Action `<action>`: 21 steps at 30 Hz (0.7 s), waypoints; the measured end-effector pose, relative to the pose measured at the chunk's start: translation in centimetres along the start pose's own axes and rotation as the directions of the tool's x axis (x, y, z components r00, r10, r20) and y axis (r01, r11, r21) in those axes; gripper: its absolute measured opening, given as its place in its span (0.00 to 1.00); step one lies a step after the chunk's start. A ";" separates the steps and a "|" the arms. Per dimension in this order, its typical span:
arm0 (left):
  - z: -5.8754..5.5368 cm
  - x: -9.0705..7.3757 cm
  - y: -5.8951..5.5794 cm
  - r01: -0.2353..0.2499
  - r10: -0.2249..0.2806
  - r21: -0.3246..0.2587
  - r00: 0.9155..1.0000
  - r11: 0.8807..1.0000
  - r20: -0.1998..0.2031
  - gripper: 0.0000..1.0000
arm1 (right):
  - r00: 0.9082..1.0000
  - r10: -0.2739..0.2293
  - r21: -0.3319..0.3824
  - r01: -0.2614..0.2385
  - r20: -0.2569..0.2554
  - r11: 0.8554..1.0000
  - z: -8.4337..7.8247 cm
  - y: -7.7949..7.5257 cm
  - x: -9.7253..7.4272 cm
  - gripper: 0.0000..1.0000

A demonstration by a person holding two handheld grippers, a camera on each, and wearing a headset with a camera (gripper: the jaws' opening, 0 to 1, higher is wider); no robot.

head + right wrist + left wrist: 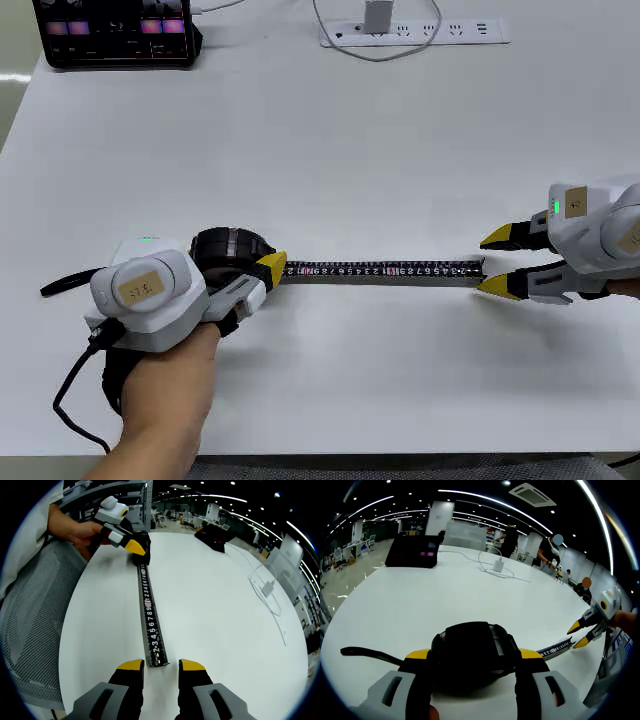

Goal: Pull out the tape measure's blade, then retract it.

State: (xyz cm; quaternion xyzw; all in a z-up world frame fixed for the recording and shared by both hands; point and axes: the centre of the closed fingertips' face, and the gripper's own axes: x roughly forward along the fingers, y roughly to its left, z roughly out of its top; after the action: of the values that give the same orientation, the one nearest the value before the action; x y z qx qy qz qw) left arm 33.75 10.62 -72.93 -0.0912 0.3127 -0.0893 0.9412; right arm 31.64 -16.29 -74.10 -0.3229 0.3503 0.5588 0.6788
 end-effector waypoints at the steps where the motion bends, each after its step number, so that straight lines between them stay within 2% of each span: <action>1: 0.0 0.0 0.0 0.000 0.000 0.000 1.000 1.000 0.000 0.63 | 1.000 0.004 -0.005 -0.004 -0.003 1.000 0.0 0.0 0.1 0.23; 10: 0.0 -0.1 -0.1 -0.001 0.001 0.000 1.000 1.000 -0.002 0.63 | 0.998 0.051 -0.035 -0.052 -0.030 0.998 -0.2 0.3 0.7 0.17; 21: 0.0 -0.1 -0.1 -0.001 0.001 -0.001 1.000 1.000 -0.007 0.63 | 0.996 0.070 -0.066 -0.073 -0.050 0.995 -0.5 0.3 0.9 0.13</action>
State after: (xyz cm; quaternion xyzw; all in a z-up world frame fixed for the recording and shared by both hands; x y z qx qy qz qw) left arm 33.68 10.53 -72.85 -0.0912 0.3161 -0.0890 0.9401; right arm 31.37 -16.12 -75.14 -0.3461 0.3587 0.5865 0.6384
